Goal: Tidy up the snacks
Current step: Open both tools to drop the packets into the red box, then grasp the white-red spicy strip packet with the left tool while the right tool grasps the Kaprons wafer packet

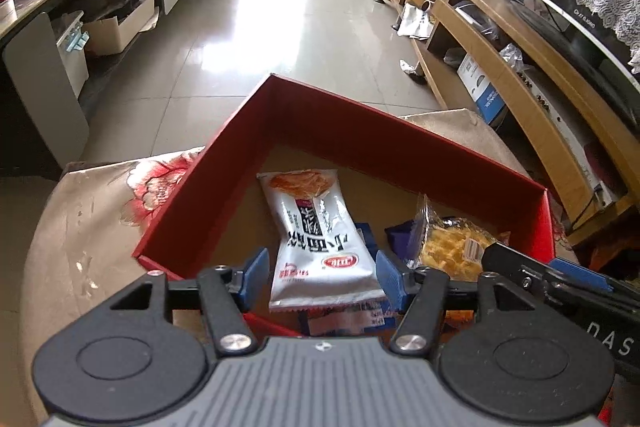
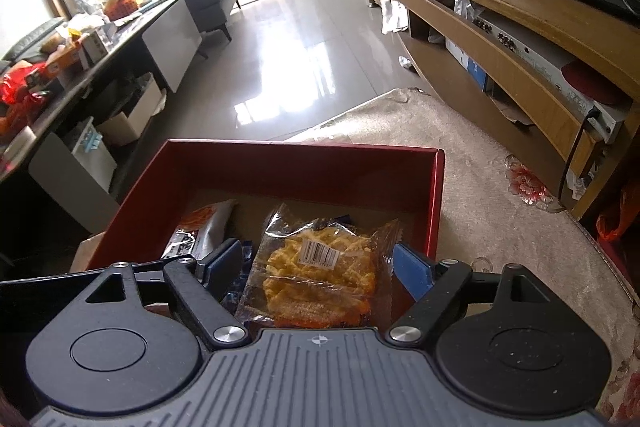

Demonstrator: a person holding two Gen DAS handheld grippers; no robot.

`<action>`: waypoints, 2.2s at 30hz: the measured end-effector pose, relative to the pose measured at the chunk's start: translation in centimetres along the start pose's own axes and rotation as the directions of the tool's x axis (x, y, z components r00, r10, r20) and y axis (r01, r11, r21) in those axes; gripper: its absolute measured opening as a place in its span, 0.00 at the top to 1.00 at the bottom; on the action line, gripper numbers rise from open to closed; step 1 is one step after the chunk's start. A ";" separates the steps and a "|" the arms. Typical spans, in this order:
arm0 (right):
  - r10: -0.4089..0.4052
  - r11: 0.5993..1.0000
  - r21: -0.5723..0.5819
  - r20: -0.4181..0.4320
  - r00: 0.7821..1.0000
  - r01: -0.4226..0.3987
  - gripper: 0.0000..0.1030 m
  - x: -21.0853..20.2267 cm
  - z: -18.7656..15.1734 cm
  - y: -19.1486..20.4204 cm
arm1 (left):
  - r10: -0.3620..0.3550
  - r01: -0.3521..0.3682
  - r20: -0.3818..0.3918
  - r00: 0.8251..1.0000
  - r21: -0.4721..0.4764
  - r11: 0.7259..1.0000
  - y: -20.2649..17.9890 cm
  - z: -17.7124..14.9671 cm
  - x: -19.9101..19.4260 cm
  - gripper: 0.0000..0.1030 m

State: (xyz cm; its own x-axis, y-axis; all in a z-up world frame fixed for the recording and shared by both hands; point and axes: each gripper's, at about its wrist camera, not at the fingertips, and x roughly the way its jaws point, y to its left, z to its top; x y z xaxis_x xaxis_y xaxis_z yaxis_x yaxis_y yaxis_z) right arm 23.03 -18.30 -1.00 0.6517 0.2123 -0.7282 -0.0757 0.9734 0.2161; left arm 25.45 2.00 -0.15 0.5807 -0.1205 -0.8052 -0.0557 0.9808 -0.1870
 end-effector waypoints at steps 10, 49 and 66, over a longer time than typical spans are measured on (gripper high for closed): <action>0.004 0.998 -0.065 0.001 1.000 -0.004 0.15 -2.1 -1.7 1.5 | -0.007 0.007 0.012 1.000 0.037 0.999 2.0 -2.2 -3.6 0.40; 0.107 0.972 -0.173 -0.289 0.951 -0.162 0.13 -5.1 -13.3 8.9 | -0.097 0.208 -0.258 0.961 0.451 0.868 9.1 -9.1 -2.0 0.32; 0.120 0.965 -0.185 -0.311 0.943 -0.184 0.12 -6.7 -14.6 8.8 | -0.028 0.187 -0.291 0.956 0.532 0.826 7.9 -12.5 -4.5 0.25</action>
State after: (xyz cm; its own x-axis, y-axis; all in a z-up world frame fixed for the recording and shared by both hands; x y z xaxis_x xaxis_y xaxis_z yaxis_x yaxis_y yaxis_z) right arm 7.02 -9.93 -3.75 0.3710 0.3437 -0.8627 -0.3322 0.9166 0.2224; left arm 12.19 8.36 -5.04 0.3203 -0.1877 -0.9285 0.4946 0.8691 -0.0051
